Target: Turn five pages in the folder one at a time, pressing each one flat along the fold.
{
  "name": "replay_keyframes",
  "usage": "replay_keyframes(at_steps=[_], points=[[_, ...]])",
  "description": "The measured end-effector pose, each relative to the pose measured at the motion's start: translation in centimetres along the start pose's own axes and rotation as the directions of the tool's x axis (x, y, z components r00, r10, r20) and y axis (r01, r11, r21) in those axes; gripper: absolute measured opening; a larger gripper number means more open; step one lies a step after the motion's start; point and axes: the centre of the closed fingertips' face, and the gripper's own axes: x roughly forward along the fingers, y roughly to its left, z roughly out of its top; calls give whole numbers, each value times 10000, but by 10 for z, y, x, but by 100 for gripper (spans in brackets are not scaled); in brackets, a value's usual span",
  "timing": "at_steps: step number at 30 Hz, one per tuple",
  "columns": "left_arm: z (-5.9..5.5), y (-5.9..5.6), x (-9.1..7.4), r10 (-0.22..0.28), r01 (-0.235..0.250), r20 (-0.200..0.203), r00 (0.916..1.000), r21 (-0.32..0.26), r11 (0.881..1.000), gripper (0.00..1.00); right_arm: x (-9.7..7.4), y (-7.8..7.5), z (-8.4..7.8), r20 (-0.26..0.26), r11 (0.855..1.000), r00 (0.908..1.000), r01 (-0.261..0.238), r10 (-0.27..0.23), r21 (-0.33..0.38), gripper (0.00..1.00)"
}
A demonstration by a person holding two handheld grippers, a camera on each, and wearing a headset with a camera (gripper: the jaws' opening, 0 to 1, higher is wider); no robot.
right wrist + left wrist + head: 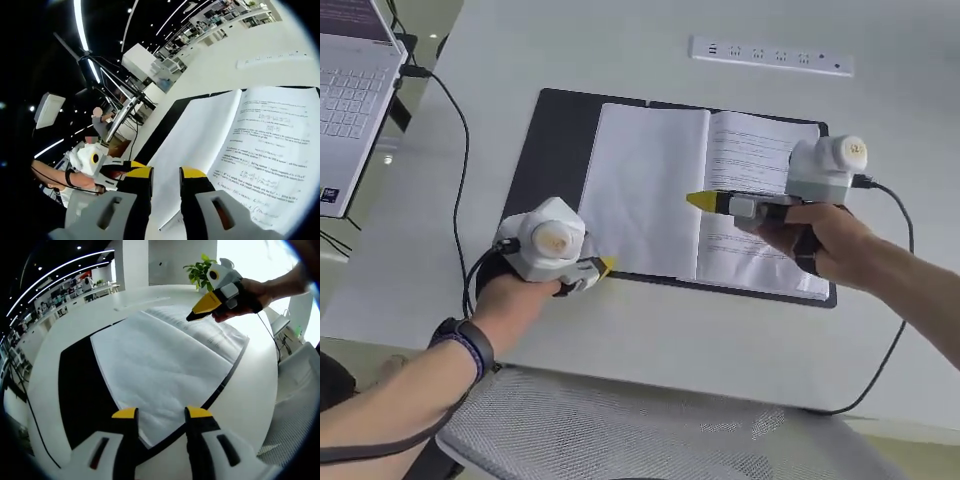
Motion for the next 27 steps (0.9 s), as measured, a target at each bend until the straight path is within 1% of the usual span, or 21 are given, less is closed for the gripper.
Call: replay_keyframes(at_steps=[3,4,5,7,10,12,13,15,16,18,19,20,21,22,24,27], points=[[0,0,0,-19,19,-30,10000,-36,10000,36,5,-10,4,-206,9993,9997,129,-137,-362,17],[1,0,0,-23,23,-26,10000,-52,10000,36,8,-16,4,-374,9979,9991,190,-214,-615,16],[1,-1,0,-30,30,-19,10000,-79,10000,37,9,-18,4,-439,9974,9989,158,-190,-706,16],[1,-1,0,-16,16,-19,10000,-60,10000,37,12,-23,5,-418,9974,9990,146,-176,-711,16],[1,0,0,-29,29,-18,10000,-148,9999,37,14,-31,10,-156,9981,9998,118,-128,-600,13],[1,0,1,-43,43,-34,10000,-125,9999,37,16,-40,9,-160,9982,9993,327,-336,-499,10],[1,1,2,-49,49,-48,10000,-98,9999,38,17,-43,7,-175,9981,9992,345,-354,-516,10],[0,2,3,-60,60,-68,10000,-37,10000,38,17,-45,4,-147,9988,9994,293,-299,-386,9],[0,3,4,-70,70,-74,9999,-19,10000,38,18,-44,3,-138,9989,9995,280,-286,-385,9],[0,4,5,-90,90,-79,9999,-25,10000,38,18,-47,-3,-232,9989,9993,283,-292,-387,7],[0,3,6,-89,89,-77,9999,-30,10000,38,17,-48,-2,-42,9995,9998,214,-215,-245,4],[0,4,6,-80,80,-79,9999,-47,10000,38,17,-50,-3,-55,9997,9998,207,-208,-133,3],[0,4,6,-73,73,-84,9999,-54,10000,38,16,-51,-3,55,9997,9998,212,-212,-113,1],[0,4,7,-72,72,-86,9999,-57,10000,38,16,-53,-3,97,9997,9997,226,-226,-58,0],[0,5,8,-90,89,-79,9999,-101,9999,38,16,-53,-2,222,9998,9997,123,-126,145,0],[0,4,7,-109,109,-85,9999,-50,9999,38,17,-53,-2,219,9999,9997,80,-82,112,0]])
